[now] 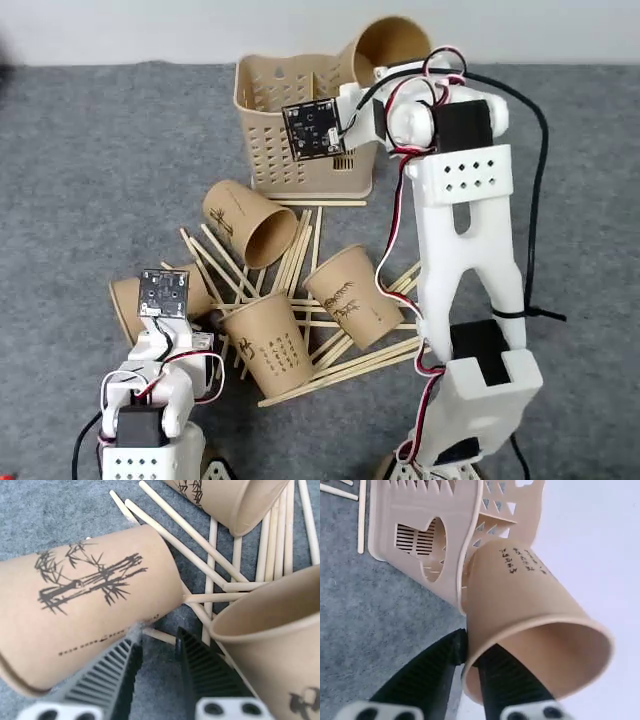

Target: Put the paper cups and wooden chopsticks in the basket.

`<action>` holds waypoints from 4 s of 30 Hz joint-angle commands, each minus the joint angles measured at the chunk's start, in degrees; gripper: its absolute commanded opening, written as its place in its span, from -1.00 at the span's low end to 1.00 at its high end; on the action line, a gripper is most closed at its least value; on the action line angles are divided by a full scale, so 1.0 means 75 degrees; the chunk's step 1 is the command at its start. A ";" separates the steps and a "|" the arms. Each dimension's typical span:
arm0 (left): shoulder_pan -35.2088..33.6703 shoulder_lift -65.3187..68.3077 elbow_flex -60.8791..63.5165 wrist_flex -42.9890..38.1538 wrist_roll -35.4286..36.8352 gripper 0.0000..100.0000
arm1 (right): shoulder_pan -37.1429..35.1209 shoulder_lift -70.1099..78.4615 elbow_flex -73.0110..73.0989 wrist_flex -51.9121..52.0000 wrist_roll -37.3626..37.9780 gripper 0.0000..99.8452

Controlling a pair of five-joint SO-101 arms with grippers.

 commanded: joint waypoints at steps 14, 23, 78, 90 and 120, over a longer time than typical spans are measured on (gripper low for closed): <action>-0.0023 0.0000 -0.0029 0.0023 -0.0035 -0.78 | -0.0018 -0.0182 -0.0363 -0.1295 -0.0176 -0.56; -0.0023 0.0000 -0.0029 0.0023 -0.0035 -0.78 | -0.0358 -0.1237 -0.0434 0.0029 -0.4853 -0.57; 0.2051 0.0000 -0.1975 -0.6822 -0.0059 -0.78 | 0.3897 -0.0404 -0.0387 0.3077 -1.3749 -0.56; 0.1606 0.0059 -0.2913 -0.6810 0.0023 -0.78 | 0.3897 -0.0205 -0.0387 0.3077 -1.3960 -0.56; 0.0258 0.0059 -0.3147 -0.1958 0.6423 -0.79 | 0.3921 0.0475 -0.0387 0.3077 -1.3960 -0.56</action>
